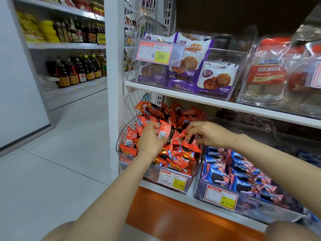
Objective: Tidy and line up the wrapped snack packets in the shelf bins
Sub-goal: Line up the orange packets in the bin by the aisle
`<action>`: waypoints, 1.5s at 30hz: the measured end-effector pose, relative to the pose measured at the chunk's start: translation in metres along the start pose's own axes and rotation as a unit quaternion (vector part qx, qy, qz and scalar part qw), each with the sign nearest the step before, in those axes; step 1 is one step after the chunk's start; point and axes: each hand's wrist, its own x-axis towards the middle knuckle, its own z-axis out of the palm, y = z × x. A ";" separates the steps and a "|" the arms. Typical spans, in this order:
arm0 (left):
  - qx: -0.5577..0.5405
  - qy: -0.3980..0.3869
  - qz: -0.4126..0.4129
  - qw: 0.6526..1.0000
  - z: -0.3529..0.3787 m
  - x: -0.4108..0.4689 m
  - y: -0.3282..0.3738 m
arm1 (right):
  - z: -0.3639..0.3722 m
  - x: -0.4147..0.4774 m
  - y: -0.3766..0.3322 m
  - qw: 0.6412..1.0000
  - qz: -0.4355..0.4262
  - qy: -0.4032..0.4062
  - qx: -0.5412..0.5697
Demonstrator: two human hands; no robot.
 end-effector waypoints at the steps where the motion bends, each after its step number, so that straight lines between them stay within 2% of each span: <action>1: -0.024 0.014 0.017 0.999 -0.002 -0.001 0.004 | 0.000 0.001 0.002 1.000 0.006 -0.002 0.012; 3: -0.041 0.015 0.057 0.997 -0.005 -0.002 0.014 | 0.001 0.004 0.007 1.000 0.017 -0.004 0.025; 4: -0.041 0.000 0.070 0.997 -0.006 -0.003 0.019 | 0.002 0.005 0.007 0.997 0.035 -0.008 0.068; 7: -0.015 -0.065 0.088 0.994 0.000 -0.007 0.023 | -0.002 0.000 0.008 0.945 0.110 -0.021 0.308; 9: 0.027 -0.091 0.092 0.991 0.008 -0.009 0.020 | -0.007 -0.005 0.008 0.928 0.110 0.019 0.356; 12: 0.072 -0.131 0.077 0.986 0.010 -0.008 0.019 | -0.008 -0.013 -0.004 0.951 0.063 0.024 0.302; 14: 0.165 -0.173 0.090 0.967 0.005 -0.008 0.019 | 0.000 -0.014 -0.012 0.974 0.029 0.006 0.223; 16: 0.205 -0.192 0.110 0.953 -0.001 -0.008 0.017 | 0.011 -0.012 -0.015 0.989 0.007 0.001 0.146; 20: 0.120 -0.120 0.113 0.979 -0.026 -0.006 0.017 | 0.005 -0.011 -0.013 0.991 0.008 -0.008 0.137; 21: 0.108 -0.131 0.115 0.979 -0.035 -0.004 0.016 | 0.004 -0.010 -0.013 0.990 0.011 -0.019 0.141; 23: 0.104 -0.233 0.114 0.960 -0.050 -0.007 0.015 | 0.004 -0.010 -0.016 0.991 0.015 -0.033 0.129; 25: 0.169 -0.317 0.120 0.926 -0.052 -0.014 0.011 | 0.009 -0.007 -0.020 0.996 0.027 -0.026 0.080; 28: 0.289 -0.285 0.185 0.895 -0.035 -0.020 0.005 | 0.002 -0.005 -0.022 0.997 0.067 -0.001 0.032; 32: 0.310 -0.245 0.237 0.888 -0.020 -0.020 0.005 | -0.003 -0.006 -0.029 0.999 0.052 -0.002 0.008; 37: 0.313 -0.289 0.229 0.875 -0.012 -0.018 0.004 | 0.003 -0.012 -0.039 0.996 0.051 -0.065 -0.036; 42: 0.259 -0.241 0.212 0.911 -0.008 -0.021 0.007 | -0.012 -0.001 -0.037 0.981 0.129 -0.108 0.092; 45: 0.209 -0.206 0.186 0.938 0.000 -0.032 0.012 | -0.011 0.009 -0.041 0.975 0.156 -0.133 0.091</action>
